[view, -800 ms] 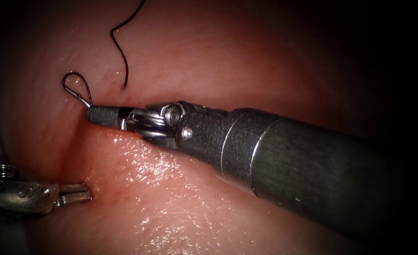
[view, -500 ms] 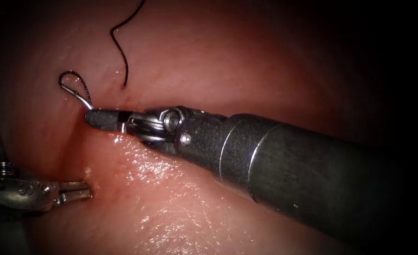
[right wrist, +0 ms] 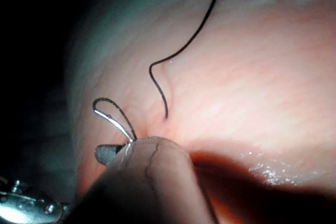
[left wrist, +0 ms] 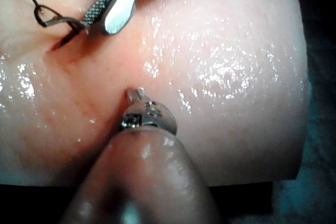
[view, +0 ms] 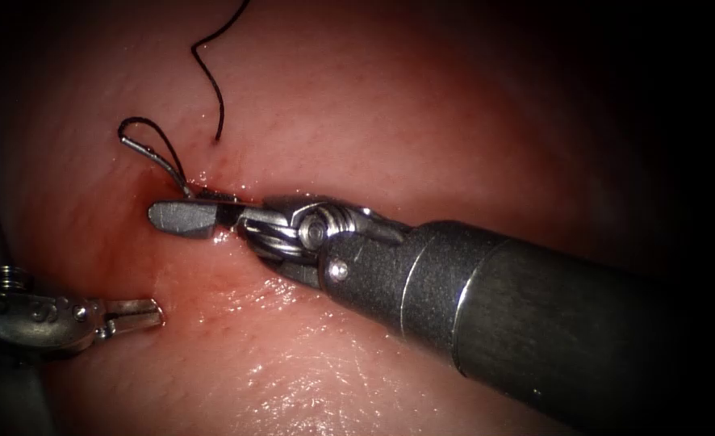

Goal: Wound Closure
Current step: Throw the needle through the bottom half of the incision with the right gripper

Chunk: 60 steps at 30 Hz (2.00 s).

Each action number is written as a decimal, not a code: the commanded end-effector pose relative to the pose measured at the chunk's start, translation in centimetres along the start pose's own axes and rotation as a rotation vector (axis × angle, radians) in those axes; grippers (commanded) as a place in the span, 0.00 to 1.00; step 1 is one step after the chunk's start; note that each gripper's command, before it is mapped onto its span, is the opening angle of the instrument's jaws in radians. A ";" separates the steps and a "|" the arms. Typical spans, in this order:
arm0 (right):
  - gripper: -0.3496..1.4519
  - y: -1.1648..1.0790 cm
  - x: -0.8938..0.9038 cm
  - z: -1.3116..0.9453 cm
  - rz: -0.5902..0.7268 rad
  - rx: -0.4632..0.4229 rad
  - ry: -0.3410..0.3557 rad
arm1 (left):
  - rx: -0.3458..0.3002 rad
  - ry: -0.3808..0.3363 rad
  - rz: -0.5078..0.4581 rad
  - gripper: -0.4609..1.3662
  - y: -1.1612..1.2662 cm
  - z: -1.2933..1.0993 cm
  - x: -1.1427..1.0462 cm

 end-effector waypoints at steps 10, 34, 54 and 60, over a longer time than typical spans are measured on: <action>0.73 -0.03 0.11 -0.25 -0.369 0.007 0.009 | -0.003 0.013 0.003 0.06 -0.03 -0.01 0.02; 0.63 -0.04 0.25 -0.03 -0.244 -0.516 -0.051 | 0.042 0.198 -0.011 0.06 -0.31 0.01 0.41; 0.44 0.09 0.28 0.47 -0.324 -0.678 -0.230 | 0.025 0.184 -0.008 0.06 -0.24 0.30 0.11; 0.41 0.14 0.30 0.53 -0.349 -0.735 -0.251 | 0.027 0.184 -0.009 0.06 -0.21 0.31 0.12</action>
